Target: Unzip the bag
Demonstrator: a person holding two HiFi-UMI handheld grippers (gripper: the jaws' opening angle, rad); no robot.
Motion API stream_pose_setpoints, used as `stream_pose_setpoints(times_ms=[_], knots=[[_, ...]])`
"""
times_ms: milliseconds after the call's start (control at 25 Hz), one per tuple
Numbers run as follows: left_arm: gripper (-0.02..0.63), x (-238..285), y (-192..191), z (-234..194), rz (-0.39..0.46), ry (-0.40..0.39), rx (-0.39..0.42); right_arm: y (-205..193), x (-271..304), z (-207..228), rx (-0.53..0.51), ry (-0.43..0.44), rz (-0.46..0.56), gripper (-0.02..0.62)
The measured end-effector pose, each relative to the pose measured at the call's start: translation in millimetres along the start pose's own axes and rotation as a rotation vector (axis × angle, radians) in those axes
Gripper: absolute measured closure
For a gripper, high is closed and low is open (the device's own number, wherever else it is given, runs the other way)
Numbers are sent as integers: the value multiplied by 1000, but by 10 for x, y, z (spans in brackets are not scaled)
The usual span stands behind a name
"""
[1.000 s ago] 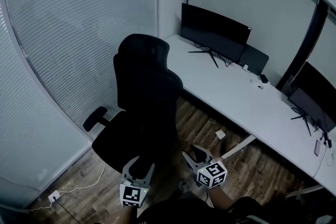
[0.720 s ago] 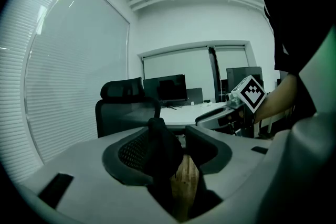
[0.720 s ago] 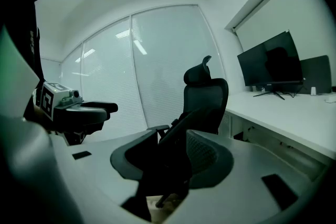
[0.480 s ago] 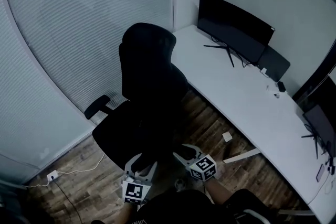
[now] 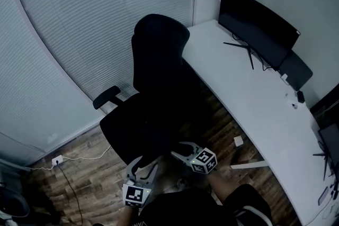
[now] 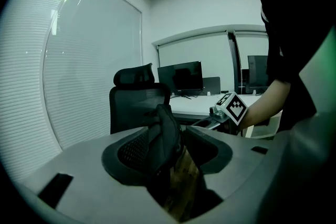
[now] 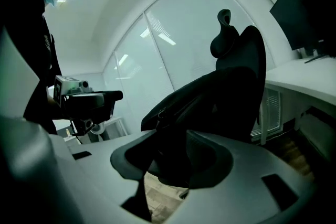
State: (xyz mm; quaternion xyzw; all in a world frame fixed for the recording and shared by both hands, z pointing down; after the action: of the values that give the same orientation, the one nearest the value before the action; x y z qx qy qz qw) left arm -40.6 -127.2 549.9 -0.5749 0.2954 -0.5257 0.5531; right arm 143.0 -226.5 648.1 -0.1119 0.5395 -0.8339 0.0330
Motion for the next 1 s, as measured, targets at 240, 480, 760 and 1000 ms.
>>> stream_pose_setpoints(times_ms=[240,480,760,1000], knots=[[383,118,-12,53,-18,33,-15,-41,53,160,45,124,21,443],[369,308,-139,89,-71,23,6,-43,79,199,95,172,-1,494],[356,521,-186,236,-106,-15,26,0,-56,89,102,165,-28,540],[336,695,-288,372,-130,-67,140,118,-194,-4,65,82,-5,548]])
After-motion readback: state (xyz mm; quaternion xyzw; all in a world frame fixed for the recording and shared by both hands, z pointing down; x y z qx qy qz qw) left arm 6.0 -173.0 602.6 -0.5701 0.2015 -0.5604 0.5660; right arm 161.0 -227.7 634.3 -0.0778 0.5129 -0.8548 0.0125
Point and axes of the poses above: the fingertips, and each gripper's own axes: x forward along the fingers, z to its right, y out of its top, the point moved 8 cm from there along -x, backward along the fingers, and after that the axes turned 13 degrees about y, right-handed, at the moved point
